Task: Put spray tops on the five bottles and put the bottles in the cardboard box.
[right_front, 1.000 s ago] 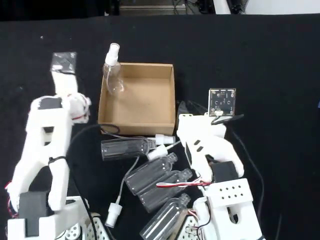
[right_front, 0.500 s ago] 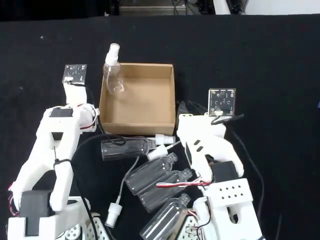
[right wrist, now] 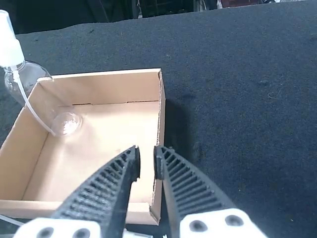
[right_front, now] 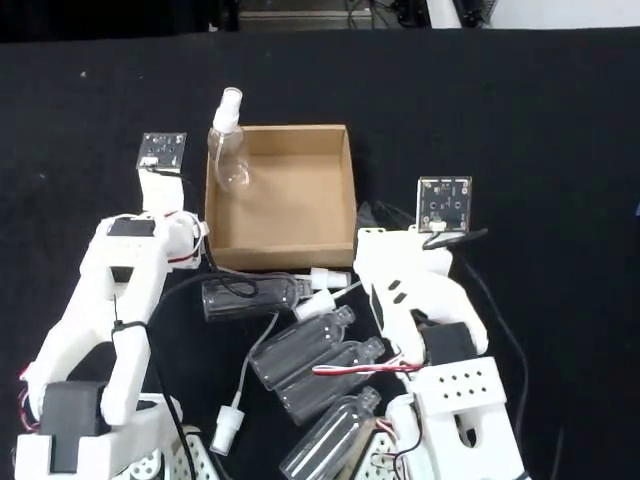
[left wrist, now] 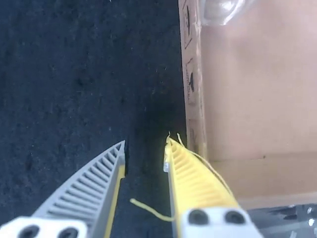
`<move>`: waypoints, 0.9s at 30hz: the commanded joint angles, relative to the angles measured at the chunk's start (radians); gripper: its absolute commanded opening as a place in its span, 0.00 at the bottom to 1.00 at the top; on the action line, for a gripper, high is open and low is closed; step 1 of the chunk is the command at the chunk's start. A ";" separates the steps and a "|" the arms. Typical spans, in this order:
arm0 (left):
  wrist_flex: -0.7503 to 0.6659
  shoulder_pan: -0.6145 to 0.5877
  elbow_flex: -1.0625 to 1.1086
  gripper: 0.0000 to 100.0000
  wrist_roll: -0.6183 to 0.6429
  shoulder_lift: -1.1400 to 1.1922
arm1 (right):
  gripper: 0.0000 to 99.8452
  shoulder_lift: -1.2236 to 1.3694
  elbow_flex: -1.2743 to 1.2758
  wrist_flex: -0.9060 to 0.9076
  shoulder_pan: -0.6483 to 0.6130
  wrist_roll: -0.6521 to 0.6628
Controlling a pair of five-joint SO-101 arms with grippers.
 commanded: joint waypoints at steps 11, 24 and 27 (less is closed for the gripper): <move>0.690 -0.097 -0.414 0.13 -0.407 -0.018 | 0.06 -0.038 -0.019 -0.034 0.025 0.009; 0.813 0.171 -0.341 0.24 -0.597 -0.284 | 0.06 -0.039 -0.019 -0.032 0.028 0.009; 0.795 0.248 -0.266 0.24 -0.674 -0.325 | 0.06 -0.039 -0.019 -0.032 0.028 0.009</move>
